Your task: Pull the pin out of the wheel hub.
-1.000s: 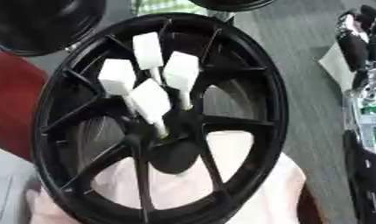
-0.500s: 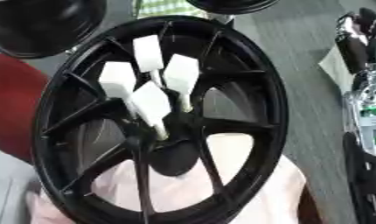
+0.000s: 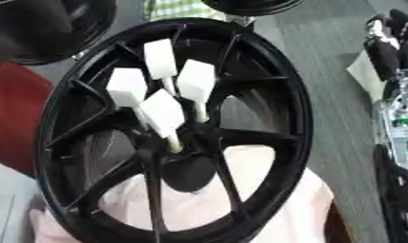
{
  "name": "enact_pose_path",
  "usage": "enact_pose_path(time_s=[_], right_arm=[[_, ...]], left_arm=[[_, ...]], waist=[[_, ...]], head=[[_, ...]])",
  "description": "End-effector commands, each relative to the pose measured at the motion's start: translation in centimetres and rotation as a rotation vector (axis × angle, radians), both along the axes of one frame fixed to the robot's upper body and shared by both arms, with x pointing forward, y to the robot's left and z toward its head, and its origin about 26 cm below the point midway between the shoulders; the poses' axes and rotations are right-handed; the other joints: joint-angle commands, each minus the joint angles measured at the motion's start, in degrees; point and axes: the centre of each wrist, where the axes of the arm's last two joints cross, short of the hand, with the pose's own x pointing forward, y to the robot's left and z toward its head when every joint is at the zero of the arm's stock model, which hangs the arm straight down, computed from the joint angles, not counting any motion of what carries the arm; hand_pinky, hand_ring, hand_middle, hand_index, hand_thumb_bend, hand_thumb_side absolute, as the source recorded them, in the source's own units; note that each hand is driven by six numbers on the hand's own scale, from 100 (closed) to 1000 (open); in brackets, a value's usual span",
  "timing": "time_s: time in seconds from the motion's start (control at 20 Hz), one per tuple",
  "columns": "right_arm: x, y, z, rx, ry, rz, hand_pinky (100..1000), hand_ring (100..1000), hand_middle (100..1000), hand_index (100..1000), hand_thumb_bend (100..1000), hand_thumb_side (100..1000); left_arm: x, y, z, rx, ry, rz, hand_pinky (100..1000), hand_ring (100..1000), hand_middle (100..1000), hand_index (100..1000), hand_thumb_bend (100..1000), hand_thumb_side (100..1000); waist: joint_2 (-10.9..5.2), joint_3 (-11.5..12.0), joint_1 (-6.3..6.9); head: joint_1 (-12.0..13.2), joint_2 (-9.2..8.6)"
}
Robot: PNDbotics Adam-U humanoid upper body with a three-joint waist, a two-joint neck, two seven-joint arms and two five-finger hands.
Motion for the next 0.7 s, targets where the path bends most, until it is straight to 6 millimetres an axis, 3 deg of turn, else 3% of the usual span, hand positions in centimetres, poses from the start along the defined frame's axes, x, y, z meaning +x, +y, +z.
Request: enact_pose_path(time_s=[0.05,0.2,0.35,0.45,0.7], right_arm=[[-0.3,-0.1,1.6,-0.038,-0.033,0.004,944,1000,836,903,100,554],[-0.3,-0.1,1.6,-0.038,-0.03,0.007,944,1000,836,903,100,555],[-0.3,-0.1,1.5,-0.037,-0.029,0.01,944,1000,836,903,100,555],[-0.3,-0.1,1.5,-0.036,-0.028,0.011,944,1000,837,903,100,555],[-0.2,0.0,1.4,-0.037,-0.025,0.015,945,1000,837,903,100,555]], left_arm=[[0.4,-0.5,0.3,0.185,-0.093,-0.075,794,794,732,841,100,876],[0.8,-1.3,0.1,0.194,-0.093,-0.075,796,797,734,843,100,859],[1.0,-1.8,0.3,0.187,-0.096,-0.063,815,811,738,846,161,852],[1.0,-2.1,0.7,0.179,-0.106,-0.047,822,806,707,833,263,865],[0.8,-2.6,1.2,0.18,-0.14,-0.016,834,808,688,853,403,925]], waist=[[-1.32,-0.07,0.49],[-1.37,-0.08,0.48],[-1.44,-0.1,0.45],[-1.48,-0.11,0.43],[-1.5,-0.11,0.38]], head=[[0.5,-0.67],[1.01,-0.65],[1.25,-0.59],[1.34,-0.54],[1.47,-0.36]])
